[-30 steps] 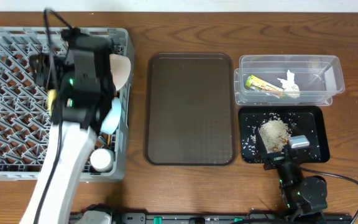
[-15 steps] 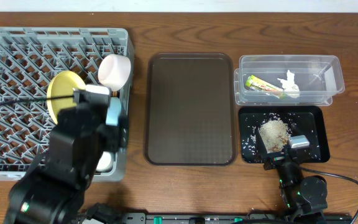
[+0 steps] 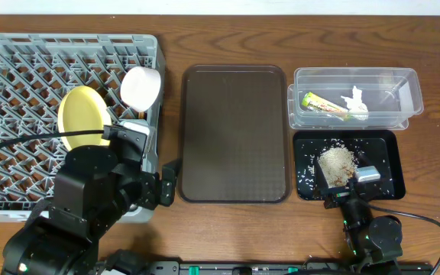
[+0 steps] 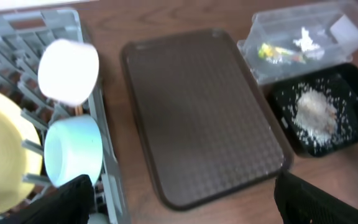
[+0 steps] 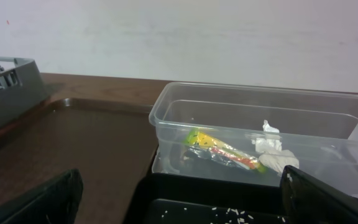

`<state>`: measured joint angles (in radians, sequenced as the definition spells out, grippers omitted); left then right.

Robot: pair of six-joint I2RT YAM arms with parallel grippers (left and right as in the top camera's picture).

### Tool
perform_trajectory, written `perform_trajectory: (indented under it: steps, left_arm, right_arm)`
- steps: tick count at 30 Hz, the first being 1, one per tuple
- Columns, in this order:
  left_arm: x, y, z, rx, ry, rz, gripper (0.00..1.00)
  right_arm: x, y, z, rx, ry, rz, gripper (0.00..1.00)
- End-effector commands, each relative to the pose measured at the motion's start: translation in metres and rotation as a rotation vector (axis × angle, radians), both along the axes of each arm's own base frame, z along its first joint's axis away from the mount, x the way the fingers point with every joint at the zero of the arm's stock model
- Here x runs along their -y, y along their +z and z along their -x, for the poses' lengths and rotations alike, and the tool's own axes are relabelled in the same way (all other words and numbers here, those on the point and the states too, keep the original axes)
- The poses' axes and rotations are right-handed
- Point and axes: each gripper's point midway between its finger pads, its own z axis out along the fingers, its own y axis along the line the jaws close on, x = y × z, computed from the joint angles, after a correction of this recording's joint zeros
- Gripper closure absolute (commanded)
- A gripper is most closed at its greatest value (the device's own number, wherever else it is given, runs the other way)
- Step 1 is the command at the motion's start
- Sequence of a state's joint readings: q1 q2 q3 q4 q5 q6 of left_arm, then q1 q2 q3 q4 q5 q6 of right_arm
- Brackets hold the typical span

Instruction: Sort waste into correct bins and load items into the dishwasher

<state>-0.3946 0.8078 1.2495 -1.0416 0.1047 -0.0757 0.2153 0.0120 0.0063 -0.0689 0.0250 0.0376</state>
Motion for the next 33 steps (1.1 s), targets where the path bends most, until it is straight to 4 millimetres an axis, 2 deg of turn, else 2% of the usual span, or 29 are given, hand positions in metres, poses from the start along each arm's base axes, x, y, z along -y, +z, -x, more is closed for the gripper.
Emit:
perform_trajectory:
  steps: [1, 5, 8, 11, 17, 28, 33]
  left_arm:
    - [-0.006, 0.009, -0.011, 0.063, 0.048, 0.004, 0.07]
    - [-0.013, 0.021, -0.031, 0.198, 0.107, 0.056, 0.07]
    - [-0.022, 0.015, -0.038, 0.272, 0.156, 0.090, 0.06]
    - [-0.036, -0.001, -0.041, 0.330, 0.228, 0.135, 0.06]
    - [-0.058, -0.043, -0.031, 0.428, 0.310, 0.165, 0.06]
    - [-0.074, -0.079, -0.022, 0.550, 0.369, 0.182, 0.06]
    - [-0.079, -0.098, -0.027, 0.621, 0.399, 0.189, 0.06]
  right_arm:
    - [0.003, 0.000, 0.000, 0.001, -0.014, -0.002, 0.01]
    - [0.003, 0.000, 0.000, 0.001, -0.014, -0.002, 0.01]
    - [0.003, 0.000, 0.000, 0.001, -0.014, -0.002, 0.01]
    - [0.004, 0.000, 0.000, 0.001, -0.015, -0.002, 0.01]
    - [0.003, 0.000, 0.000, 0.001, -0.014, -0.002, 0.01]
    - [0.003, 0.000, 0.000, 0.000, -0.014, -0.002, 0.01]
    - [0.003, 0.000, 0.000, 0.000, -0.014, -0.002, 0.01]
